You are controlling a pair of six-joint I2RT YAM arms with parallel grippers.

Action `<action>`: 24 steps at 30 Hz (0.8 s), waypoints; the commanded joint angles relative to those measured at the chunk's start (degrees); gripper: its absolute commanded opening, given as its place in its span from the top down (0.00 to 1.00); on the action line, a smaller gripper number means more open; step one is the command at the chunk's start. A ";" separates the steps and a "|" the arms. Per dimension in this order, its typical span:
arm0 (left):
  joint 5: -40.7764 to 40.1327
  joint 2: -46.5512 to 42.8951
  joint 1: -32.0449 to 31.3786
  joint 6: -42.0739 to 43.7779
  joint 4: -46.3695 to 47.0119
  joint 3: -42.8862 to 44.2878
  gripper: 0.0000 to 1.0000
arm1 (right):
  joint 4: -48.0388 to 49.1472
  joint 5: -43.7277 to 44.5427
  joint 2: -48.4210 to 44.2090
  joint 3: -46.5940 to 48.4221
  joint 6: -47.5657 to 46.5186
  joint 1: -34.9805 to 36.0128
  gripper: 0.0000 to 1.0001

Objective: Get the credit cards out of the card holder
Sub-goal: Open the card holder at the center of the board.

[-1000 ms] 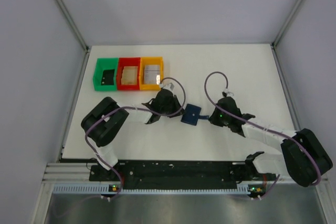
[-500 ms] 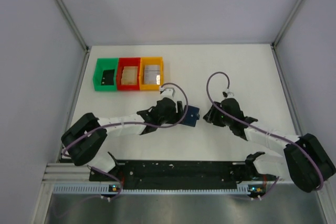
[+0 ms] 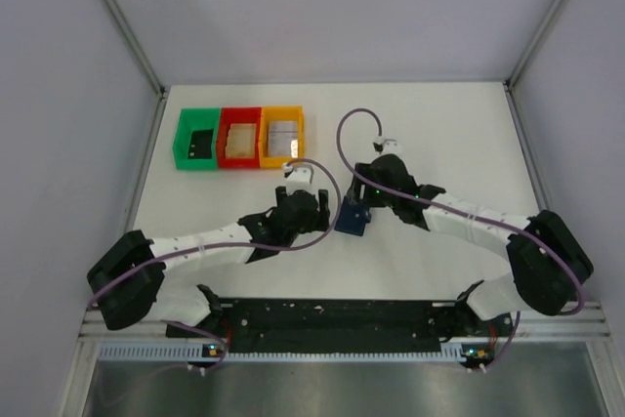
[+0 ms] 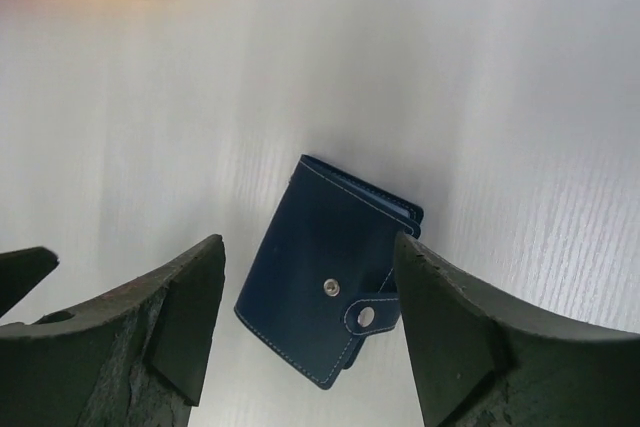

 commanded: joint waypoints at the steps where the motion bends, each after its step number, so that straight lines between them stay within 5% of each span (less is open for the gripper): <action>1: -3.18 -1.67 -1.35 1.40 0.76 -1.10 0.22 | -8.71 11.62 4.62 5.20 -2.42 2.65 0.32; 24: -5.73 5.79 -6.89 8.34 1.55 6.36 0.21 | -17.95 16.12 -0.64 0.64 -0.13 1.26 0.30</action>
